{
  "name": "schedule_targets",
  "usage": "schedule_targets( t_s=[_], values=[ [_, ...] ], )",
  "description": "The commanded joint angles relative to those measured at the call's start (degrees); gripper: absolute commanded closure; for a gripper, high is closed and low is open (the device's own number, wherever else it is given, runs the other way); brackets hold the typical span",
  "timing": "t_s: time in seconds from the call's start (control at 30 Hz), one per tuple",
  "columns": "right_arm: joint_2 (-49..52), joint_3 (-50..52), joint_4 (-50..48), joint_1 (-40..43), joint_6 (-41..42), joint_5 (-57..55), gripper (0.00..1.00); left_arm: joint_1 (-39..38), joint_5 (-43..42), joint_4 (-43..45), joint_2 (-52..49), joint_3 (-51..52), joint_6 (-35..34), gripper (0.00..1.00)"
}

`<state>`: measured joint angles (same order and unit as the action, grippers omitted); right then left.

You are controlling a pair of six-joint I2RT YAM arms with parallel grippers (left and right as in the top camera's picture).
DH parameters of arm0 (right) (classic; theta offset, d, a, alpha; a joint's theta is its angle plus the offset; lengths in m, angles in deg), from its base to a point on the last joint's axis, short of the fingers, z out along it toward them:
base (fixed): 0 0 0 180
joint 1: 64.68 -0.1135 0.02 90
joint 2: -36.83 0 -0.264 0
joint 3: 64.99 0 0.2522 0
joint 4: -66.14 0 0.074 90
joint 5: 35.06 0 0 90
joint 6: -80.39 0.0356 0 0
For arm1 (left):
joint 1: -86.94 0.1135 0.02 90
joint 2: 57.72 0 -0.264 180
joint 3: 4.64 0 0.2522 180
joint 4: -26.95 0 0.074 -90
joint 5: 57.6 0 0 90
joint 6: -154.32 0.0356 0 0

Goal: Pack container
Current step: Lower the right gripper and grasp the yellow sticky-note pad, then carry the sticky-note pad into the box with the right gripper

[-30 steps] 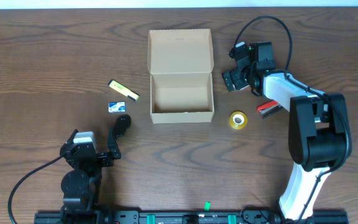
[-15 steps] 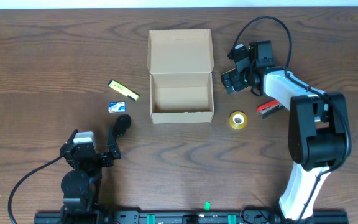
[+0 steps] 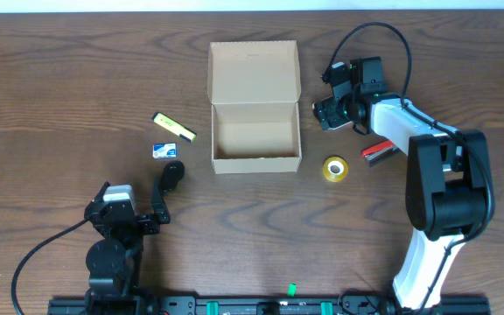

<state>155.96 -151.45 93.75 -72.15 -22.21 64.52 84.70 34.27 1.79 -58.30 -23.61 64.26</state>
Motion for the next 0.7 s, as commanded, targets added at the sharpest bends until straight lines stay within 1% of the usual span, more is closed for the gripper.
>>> schedule_targets(
  t_s=[0.0, 0.23, 0.47, 0.67],
  values=[
    [2.47, 2.1, 2.34, 0.39, 4.92, -0.55, 0.33, 0.35, 0.02, -0.44, 0.35, 1.68, -0.37, 0.05],
    [-1.49, 2.05, 2.56, 0.31, 8.94, -0.66, 0.58, 0.35, 0.02, -0.44, 0.35, 1.68, -0.35, 0.05],
    [-10.67, 1.99, 2.75, 0.31, 12.98, -0.79, 0.59, 0.35, 0.0, -0.44, 0.35, 1.68, -0.35, 0.05],
    [-21.27, 1.99, 4.79, -0.26, 13.03, -0.81, 0.6, 0.35, 0.02, -0.44, 0.35, 1.68, -0.35, 0.05]
  ],
)
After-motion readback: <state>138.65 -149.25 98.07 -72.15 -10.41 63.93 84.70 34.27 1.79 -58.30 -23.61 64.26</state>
